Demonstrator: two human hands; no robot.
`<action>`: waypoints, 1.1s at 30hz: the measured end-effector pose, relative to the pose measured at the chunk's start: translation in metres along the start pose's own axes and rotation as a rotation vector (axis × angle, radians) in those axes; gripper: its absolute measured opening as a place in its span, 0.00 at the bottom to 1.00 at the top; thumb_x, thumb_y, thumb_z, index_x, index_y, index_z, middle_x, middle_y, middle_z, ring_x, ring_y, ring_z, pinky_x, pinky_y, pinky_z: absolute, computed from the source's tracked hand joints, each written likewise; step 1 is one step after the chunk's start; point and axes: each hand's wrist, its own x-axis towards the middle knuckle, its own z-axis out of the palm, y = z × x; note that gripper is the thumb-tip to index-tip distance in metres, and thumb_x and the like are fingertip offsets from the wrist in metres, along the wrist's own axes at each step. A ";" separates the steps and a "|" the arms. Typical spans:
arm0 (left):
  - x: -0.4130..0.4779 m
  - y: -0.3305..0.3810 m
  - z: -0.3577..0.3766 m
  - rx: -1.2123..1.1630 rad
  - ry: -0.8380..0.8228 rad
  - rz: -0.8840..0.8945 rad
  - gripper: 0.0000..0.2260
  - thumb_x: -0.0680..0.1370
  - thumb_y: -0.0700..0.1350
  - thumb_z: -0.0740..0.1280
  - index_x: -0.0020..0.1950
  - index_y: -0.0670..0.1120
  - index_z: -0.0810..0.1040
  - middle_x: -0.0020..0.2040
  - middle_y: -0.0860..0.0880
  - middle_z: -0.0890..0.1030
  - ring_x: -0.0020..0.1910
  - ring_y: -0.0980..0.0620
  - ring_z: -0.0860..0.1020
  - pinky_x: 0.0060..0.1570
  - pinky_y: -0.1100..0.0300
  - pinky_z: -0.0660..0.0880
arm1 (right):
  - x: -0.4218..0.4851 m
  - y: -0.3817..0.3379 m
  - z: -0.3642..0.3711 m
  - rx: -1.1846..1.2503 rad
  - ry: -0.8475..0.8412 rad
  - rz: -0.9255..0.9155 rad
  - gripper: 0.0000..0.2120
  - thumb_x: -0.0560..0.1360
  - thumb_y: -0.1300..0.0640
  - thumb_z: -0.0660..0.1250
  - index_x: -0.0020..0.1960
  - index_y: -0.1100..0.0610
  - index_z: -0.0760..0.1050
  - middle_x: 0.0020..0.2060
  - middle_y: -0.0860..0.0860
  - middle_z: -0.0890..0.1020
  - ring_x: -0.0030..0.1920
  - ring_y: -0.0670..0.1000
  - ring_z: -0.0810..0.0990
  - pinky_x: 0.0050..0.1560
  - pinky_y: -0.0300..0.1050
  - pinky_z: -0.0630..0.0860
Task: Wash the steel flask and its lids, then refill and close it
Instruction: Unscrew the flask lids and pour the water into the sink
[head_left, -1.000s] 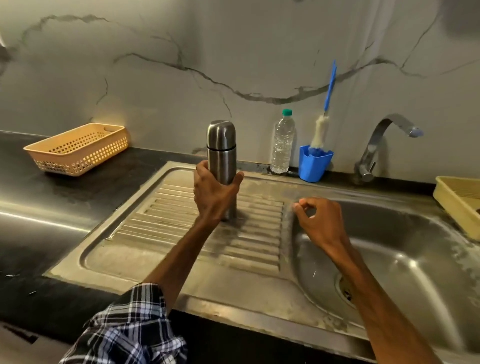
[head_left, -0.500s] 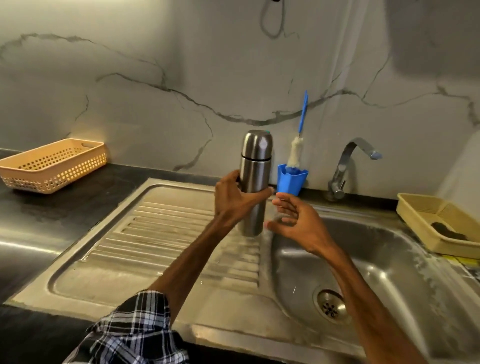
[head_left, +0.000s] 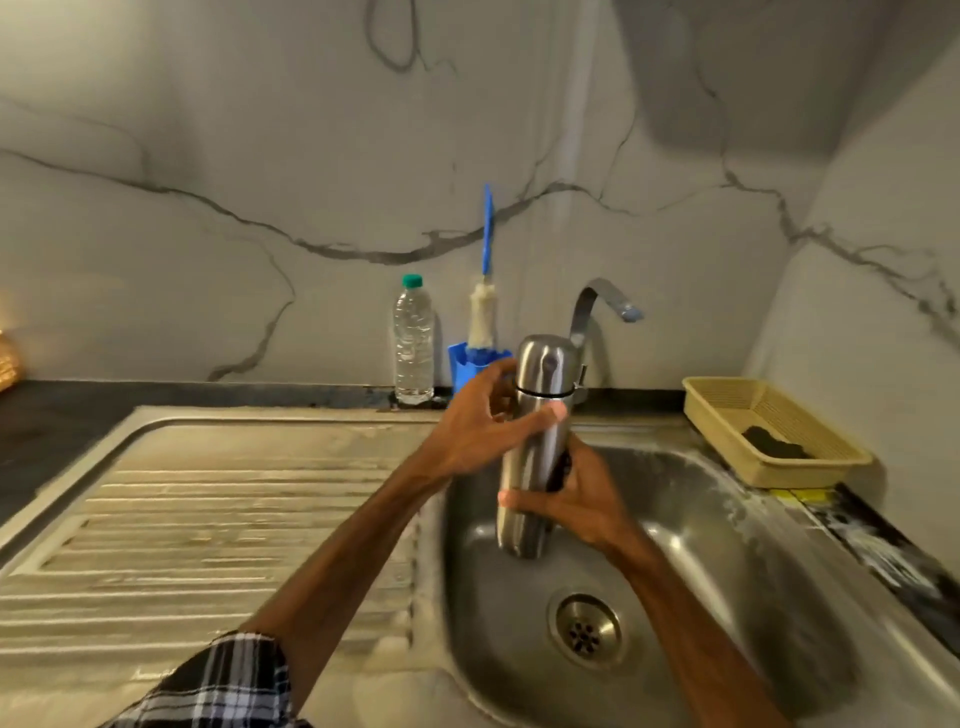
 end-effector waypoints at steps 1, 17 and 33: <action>0.002 0.002 -0.002 -0.048 -0.004 0.022 0.27 0.74 0.56 0.76 0.70 0.51 0.73 0.59 0.53 0.84 0.57 0.58 0.83 0.58 0.60 0.80 | 0.000 0.003 -0.002 -0.005 -0.014 0.007 0.40 0.58 0.52 0.86 0.66 0.49 0.73 0.57 0.48 0.83 0.57 0.49 0.83 0.55 0.51 0.82; 0.000 0.005 -0.010 -0.106 -0.224 0.072 0.20 0.75 0.51 0.72 0.66 0.49 0.76 0.58 0.49 0.84 0.58 0.53 0.83 0.58 0.57 0.80 | 0.004 -0.005 -0.004 -0.037 0.021 -0.031 0.29 0.63 0.55 0.84 0.61 0.51 0.77 0.51 0.48 0.85 0.52 0.46 0.84 0.52 0.47 0.83; -0.015 0.002 0.044 0.077 0.371 0.090 0.18 0.72 0.55 0.78 0.57 0.55 0.74 0.44 0.64 0.77 0.43 0.73 0.78 0.42 0.77 0.74 | 0.007 0.009 0.012 -0.318 0.287 -0.060 0.24 0.62 0.45 0.81 0.54 0.48 0.77 0.45 0.42 0.83 0.44 0.41 0.82 0.48 0.40 0.81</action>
